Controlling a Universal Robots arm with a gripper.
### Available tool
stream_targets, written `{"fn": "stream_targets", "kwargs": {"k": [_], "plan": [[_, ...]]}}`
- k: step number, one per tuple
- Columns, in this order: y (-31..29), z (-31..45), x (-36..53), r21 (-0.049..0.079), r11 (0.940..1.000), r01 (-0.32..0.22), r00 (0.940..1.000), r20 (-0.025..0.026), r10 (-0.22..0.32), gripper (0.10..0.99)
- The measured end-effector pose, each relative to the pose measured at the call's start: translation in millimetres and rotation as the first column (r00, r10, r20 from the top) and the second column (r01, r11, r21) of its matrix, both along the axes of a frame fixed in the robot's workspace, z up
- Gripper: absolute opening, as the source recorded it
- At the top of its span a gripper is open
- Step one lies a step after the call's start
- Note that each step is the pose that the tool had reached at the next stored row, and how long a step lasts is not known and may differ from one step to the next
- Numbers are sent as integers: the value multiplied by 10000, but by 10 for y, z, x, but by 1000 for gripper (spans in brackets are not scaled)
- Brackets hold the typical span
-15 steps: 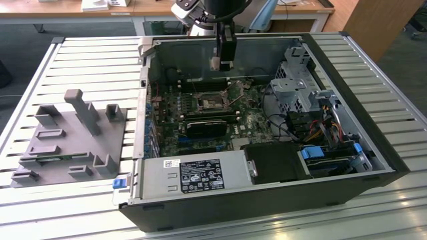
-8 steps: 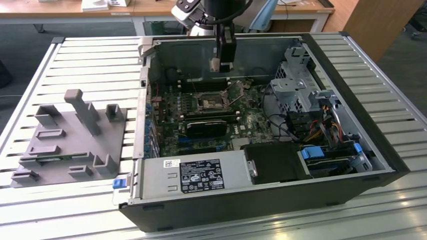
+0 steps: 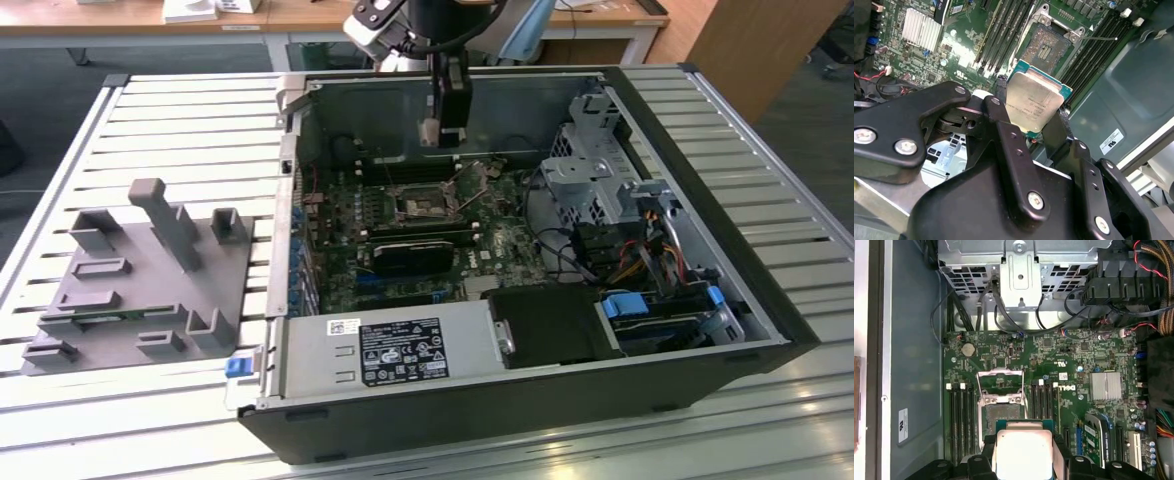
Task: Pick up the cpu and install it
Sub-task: 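Place the cpu into insertion slot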
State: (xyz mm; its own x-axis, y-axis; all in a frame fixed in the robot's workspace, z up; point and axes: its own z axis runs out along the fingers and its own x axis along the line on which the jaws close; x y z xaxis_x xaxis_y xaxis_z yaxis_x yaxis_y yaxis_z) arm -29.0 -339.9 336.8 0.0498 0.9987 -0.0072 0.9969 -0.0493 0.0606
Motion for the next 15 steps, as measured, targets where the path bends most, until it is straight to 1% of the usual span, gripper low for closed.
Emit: {"fn": "stream_targets", "kwargs": {"k": [15], "plan": [[0, -76, 0, 0, 10000, 0, 10000, 0, 0, 533]]}}
